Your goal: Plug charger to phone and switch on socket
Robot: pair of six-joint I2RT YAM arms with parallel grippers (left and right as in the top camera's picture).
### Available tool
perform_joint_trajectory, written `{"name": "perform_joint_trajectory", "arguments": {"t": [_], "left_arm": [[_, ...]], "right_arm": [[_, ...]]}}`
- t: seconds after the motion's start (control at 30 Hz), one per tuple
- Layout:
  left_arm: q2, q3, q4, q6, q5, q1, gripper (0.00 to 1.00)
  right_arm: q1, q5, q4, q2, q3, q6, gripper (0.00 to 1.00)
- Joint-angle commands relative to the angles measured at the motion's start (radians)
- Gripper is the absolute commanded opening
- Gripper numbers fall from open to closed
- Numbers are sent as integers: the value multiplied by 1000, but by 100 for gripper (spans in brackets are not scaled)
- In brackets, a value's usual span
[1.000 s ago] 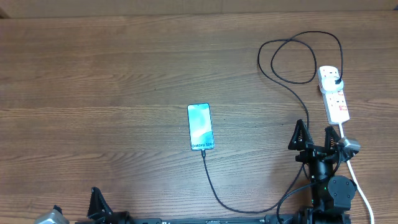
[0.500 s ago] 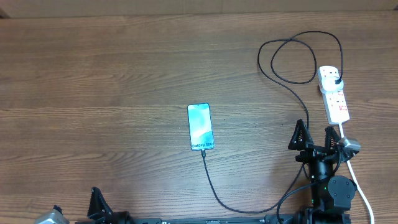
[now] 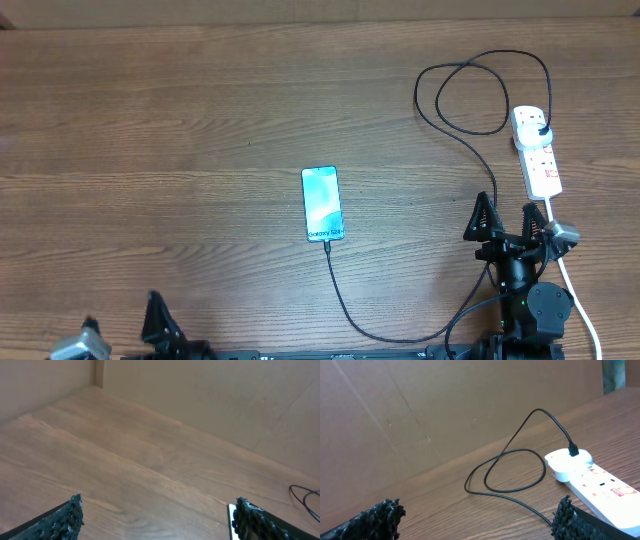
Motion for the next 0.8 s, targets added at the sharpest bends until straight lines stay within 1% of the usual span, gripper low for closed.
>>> {"name": "perform_joint_trajectory", "arguments": {"t": [0.0, 0.17, 0.37, 0.43, 0.47, 0.63, 0.77], "left_arm": [[-12, -69, 71, 58, 5, -6, 100], [-12, -182, 229, 64, 77, -6, 100], [-12, -384, 445, 64, 146, -6, 100], [-12, -462, 530, 63, 168, -6, 100], [-13, -534, 623, 64, 197, -6, 100], [-13, -688, 877, 64, 257, -6, 100], [-13, -760, 977, 64, 264, -6, 100]], "right_arm": [[5, 13, 2, -12, -11, -8, 100], [5, 13, 2, -12, -11, -8, 100], [5, 13, 2, -12, -11, -8, 100], [5, 13, 2, -12, -11, -8, 100], [5, 13, 2, -12, -11, -8, 100], [5, 13, 2, -12, -11, -8, 100], [5, 13, 2, -12, -11, -8, 100]]}}
